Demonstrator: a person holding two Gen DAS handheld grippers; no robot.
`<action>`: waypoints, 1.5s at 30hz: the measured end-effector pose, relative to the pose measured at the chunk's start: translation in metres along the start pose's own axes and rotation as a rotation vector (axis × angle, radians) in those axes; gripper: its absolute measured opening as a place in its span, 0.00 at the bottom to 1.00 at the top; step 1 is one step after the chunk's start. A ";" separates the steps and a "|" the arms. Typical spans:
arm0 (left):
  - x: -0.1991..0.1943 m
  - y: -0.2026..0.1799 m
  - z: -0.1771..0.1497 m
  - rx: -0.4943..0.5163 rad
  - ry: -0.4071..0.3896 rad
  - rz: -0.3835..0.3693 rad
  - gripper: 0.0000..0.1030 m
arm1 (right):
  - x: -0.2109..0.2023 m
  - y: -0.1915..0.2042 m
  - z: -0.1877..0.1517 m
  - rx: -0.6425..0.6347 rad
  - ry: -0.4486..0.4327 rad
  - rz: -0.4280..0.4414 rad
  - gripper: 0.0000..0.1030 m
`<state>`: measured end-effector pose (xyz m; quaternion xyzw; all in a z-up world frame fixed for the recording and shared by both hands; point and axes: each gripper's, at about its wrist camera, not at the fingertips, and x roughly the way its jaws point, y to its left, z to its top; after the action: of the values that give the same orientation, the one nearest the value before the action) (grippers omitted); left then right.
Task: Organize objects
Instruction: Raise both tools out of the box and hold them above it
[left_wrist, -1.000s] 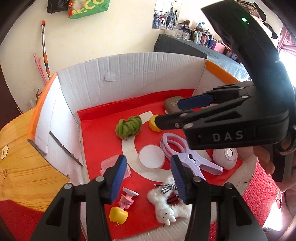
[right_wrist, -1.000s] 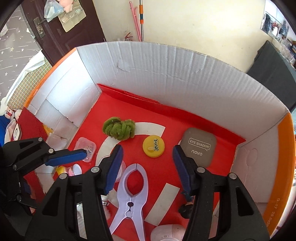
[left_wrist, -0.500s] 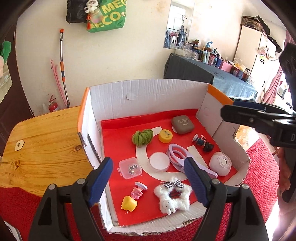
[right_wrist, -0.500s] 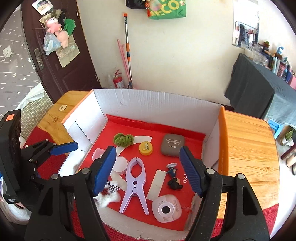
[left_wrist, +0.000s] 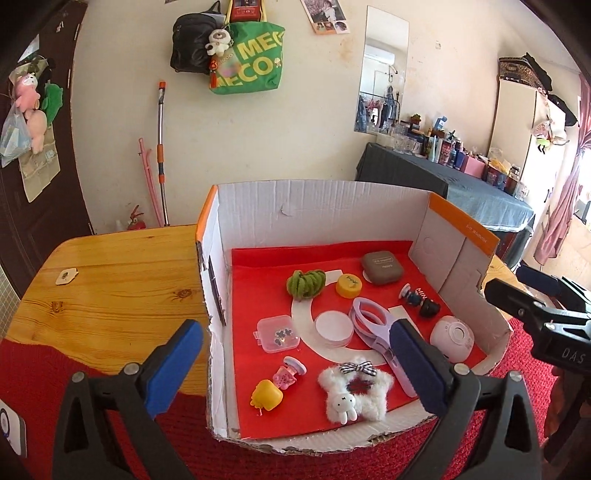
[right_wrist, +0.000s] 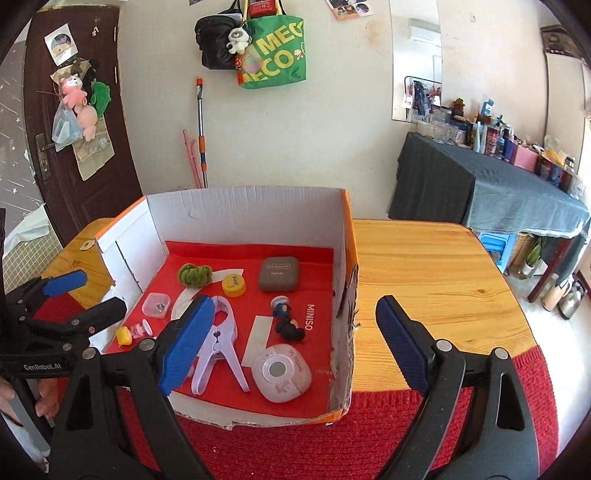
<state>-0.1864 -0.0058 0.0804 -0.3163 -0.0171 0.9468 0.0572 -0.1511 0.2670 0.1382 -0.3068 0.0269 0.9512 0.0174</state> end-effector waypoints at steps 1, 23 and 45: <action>0.002 -0.001 -0.003 -0.002 -0.003 0.013 1.00 | 0.007 0.002 -0.002 -0.001 -0.001 -0.008 0.87; 0.016 0.001 -0.026 0.005 -0.064 0.088 1.00 | 0.041 0.017 -0.036 0.006 0.000 -0.032 0.87; 0.018 0.002 -0.027 0.001 -0.052 0.084 1.00 | 0.045 0.019 -0.039 0.010 0.031 -0.023 0.89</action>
<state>-0.1843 -0.0062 0.0480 -0.2921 -0.0050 0.9562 0.0169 -0.1659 0.2462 0.0813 -0.3216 0.0285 0.9460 0.0293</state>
